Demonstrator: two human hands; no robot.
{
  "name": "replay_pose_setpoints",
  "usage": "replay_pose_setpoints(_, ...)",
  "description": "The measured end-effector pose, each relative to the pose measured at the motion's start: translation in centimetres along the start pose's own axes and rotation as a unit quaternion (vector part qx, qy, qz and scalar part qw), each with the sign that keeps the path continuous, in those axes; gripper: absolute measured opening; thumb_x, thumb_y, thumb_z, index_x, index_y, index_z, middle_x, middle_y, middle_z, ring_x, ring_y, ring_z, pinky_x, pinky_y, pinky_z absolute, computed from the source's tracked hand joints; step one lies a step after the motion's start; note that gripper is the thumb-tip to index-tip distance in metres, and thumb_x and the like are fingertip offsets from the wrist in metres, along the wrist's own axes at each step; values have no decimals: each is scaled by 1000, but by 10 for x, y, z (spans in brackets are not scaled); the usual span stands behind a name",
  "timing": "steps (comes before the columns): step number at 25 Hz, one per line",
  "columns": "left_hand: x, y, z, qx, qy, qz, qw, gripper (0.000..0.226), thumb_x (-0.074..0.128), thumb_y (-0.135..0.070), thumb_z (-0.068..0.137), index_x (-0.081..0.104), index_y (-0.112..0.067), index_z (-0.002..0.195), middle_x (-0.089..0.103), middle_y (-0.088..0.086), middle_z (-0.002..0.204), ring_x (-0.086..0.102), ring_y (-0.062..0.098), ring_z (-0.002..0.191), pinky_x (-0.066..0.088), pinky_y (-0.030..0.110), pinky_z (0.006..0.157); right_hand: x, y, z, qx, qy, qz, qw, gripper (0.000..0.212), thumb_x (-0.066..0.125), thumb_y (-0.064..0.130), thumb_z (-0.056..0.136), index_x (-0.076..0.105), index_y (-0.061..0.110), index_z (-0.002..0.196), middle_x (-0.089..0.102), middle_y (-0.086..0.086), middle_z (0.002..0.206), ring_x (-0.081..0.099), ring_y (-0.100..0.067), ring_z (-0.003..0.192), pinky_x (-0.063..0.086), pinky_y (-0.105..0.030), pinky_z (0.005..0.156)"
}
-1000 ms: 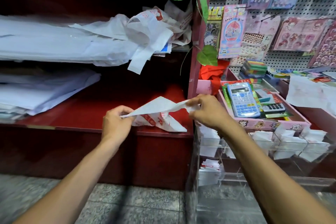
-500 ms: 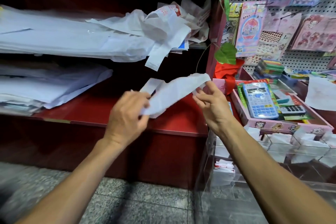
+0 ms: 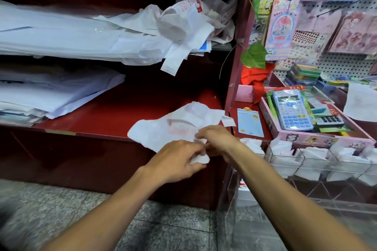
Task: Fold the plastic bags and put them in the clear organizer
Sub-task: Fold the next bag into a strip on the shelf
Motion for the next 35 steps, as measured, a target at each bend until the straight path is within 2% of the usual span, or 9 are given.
replay_pose_setpoints(4, 3, 19, 7, -30, -67, -34, 997, 20, 56, -35, 89, 68, -20, 84, 64, -7, 81, 53, 16, 86, 46, 36, 81, 7, -13, 4, -157, -94, -347, 920, 43, 60, 29, 88, 55, 16, 129, 50, -6, 132, 48, -31, 118, 43, -39, 96)
replay_pose_setpoints(7, 3, 51, 5, -147, -68, -28, 986, 14, 56, -19, 91, 61, -22, 104, 58, -7, 103, 52, 20, 107, 44, 33, 88, 6, -23, 4, -205, -87, -493, 841, 21, 48, 37, 95, 58, 19, 100, 58, 1, 121, 43, -30, 112, 31, -42, 87)
replay_pose_setpoints(10, 2, 77, 2, -184, 30, 58, 981, 40, 54, -21, 91, 50, -24, 130, 50, -5, 137, 42, 22, 128, 37, 39, 101, 3, -25, 9, -196, -94, -530, 820, 26, 39, 40, 98, 54, 19, 94, 61, 2, 113, 43, -28, 108, 29, -45, 89)
replay_pose_setpoints(15, -15, 96, 32, -271, 46, -47, 960, 35, 49, -25, 90, 46, -24, 125, 44, 0, 133, 35, 30, 130, 38, 41, 95, -2, -26, 18, -246, -119, -538, 798, 30, 42, 38, 97, 48, 17, 117, 57, -4, 120, 48, -29, 106, 37, -43, 88)
replay_pose_setpoints(18, -22, 116, 49, -329, 82, -13, 941, 62, 48, -36, 91, 25, -37, 148, 32, -5, 156, 40, 31, 135, 39, 40, 101, -4, -31, 20, -300, -111, -512, 797, 28, 45, 33, 96, 46, 21, 121, 56, -1, 120, 50, -27, 103, 39, -41, 86)
replay_pose_setpoints(24, 0, 134, 62, -297, 50, 142, 943, 49, 38, -45, 89, 40, -35, 137, 48, -5, 127, 35, 25, 117, 30, 42, 91, -26, -29, 53, -244, -162, -396, 870, 29, 51, 24, 94, 57, 14, 121, 61, -11, 117, 53, -34, 106, 43, -41, 88)
replay_pose_setpoints(28, 2, 139, 49, -309, 78, 71, 945, 54, 36, -42, 93, 28, -43, 146, 18, -9, 160, 5, 20, 148, 5, 55, 114, -40, -20, 86, -134, -188, -406, 884, 23, 51, 14, 90, 57, 6, 110, 56, -15, 117, 56, -40, 107, 43, -39, 82)
replay_pose_setpoints(32, -3, 143, 31, -299, 103, 19, 948, 57, 35, -42, 93, 22, -49, 148, -1, -15, 164, -12, 13, 150, -11, 56, 117, -37, -2, 98, -63, -158, -402, 900, 33, 64, 36, 85, 62, 18, 113, 62, -7, 117, 59, -33, 107, 43, -34, 79)
replay_pose_setpoints(35, -3, 146, 21, -287, 109, 4, 952, 58, 33, -47, 89, 24, -51, 146, -3, -17, 164, -14, 11, 150, -13, 56, 117, -33, 4, 106, -52, -122, -308, 942, 34, 70, 31, 72, 69, 26, 106, 71, -1, 104, 65, -25, 97, 51, -34, 88)
Point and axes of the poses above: each hand's wrist, its own z-axis towards the middle knuckle, its own x-axis out of the palm, y = z × x, the point moved 1 cm from there along z, towards the middle knuckle
